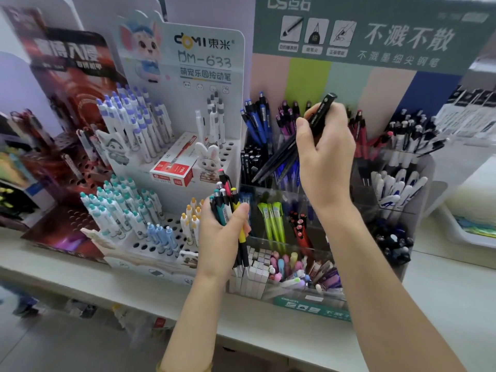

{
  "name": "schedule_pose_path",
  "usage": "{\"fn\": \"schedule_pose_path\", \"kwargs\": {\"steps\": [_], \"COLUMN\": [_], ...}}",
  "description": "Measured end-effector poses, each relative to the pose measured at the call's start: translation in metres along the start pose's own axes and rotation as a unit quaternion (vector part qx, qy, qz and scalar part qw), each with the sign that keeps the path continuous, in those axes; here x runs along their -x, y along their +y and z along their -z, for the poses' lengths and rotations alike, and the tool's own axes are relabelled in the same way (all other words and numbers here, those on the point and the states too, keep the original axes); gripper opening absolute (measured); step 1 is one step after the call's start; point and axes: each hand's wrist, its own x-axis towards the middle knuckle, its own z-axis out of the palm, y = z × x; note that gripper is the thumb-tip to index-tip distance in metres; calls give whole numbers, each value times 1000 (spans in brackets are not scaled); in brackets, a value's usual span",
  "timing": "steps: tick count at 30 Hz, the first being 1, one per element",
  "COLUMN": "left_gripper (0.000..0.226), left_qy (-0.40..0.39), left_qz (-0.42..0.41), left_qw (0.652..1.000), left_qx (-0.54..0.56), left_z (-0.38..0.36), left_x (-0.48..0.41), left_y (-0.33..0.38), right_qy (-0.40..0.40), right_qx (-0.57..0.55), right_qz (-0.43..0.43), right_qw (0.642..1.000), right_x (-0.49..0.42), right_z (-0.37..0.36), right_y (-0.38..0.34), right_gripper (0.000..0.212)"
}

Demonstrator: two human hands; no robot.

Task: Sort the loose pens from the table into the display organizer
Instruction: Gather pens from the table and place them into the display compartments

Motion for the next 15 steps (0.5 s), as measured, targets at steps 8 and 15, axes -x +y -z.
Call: {"fn": "schedule_pose_path", "kwargs": {"steps": [8,15], "left_gripper": [14,13], "left_qy": [-13,-26], "left_qz": [30,49], "left_qw": [999,998], "left_qx": [27,29], "left_z": [3,2], "left_x": [-4,-7], "left_y": [-1,-5], "right_qy": [-39,-93], "right_qx": [64,106], "right_qz": [30,17], "right_qw": [997,990], "right_x": [4,6], "right_z": [-28,-49], "right_y": [8,14], "right_gripper": [14,18]}}
